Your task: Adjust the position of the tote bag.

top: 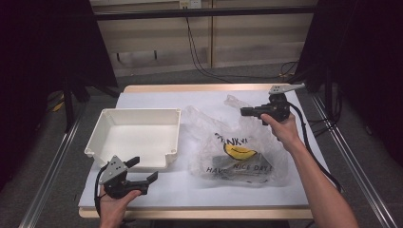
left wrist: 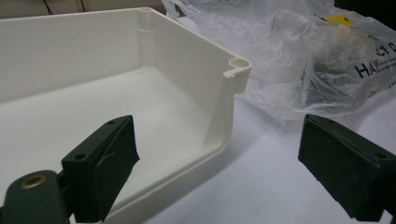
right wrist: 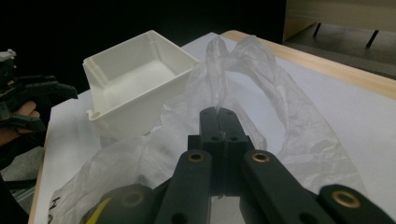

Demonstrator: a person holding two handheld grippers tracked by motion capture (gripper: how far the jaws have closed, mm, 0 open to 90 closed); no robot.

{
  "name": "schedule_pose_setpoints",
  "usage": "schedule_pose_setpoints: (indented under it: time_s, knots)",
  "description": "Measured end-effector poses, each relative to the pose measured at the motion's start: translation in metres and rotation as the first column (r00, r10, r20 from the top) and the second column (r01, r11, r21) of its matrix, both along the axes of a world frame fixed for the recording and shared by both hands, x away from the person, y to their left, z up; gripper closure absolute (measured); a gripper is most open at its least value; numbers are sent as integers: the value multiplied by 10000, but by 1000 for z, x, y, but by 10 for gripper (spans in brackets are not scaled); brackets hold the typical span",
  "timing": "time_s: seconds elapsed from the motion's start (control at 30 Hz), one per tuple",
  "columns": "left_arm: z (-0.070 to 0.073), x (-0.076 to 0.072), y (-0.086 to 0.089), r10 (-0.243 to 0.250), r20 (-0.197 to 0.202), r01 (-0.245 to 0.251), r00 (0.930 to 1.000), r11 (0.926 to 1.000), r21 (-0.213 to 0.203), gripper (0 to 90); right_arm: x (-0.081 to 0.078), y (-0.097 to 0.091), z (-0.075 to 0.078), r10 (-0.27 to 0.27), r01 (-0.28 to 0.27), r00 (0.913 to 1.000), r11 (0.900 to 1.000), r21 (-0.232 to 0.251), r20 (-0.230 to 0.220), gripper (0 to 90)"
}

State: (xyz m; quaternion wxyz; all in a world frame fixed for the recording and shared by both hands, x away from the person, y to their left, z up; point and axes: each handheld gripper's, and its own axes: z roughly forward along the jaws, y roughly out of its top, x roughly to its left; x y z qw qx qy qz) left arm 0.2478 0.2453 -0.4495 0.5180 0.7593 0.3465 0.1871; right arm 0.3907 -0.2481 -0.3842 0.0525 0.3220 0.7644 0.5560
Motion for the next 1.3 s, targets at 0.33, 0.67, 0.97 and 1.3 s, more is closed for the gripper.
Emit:
schedule_pose_setpoints:
  time_s: [0.33,0.67,0.97,1.3]
  knots:
    - [17,12,-13,-211,327,220,9992,9993,-291,207,-28,-30,22,-500,440,9954,9963,732,819,900]
    - [27,23,-22,-418,360,445,9985,9959,-787,238,-58,-49,28,-854,689,9897,9875,1415,1145,900]
    - [35,33,-35,-583,509,616,9970,9960,-654,223,-84,-54,34,-949,733,9839,9871,1427,1516,900]
    - [44,54,-54,-962,477,1002,9942,9909,-902,251,-116,-77,35,-1289,972,9763,9789,1799,1738,900]
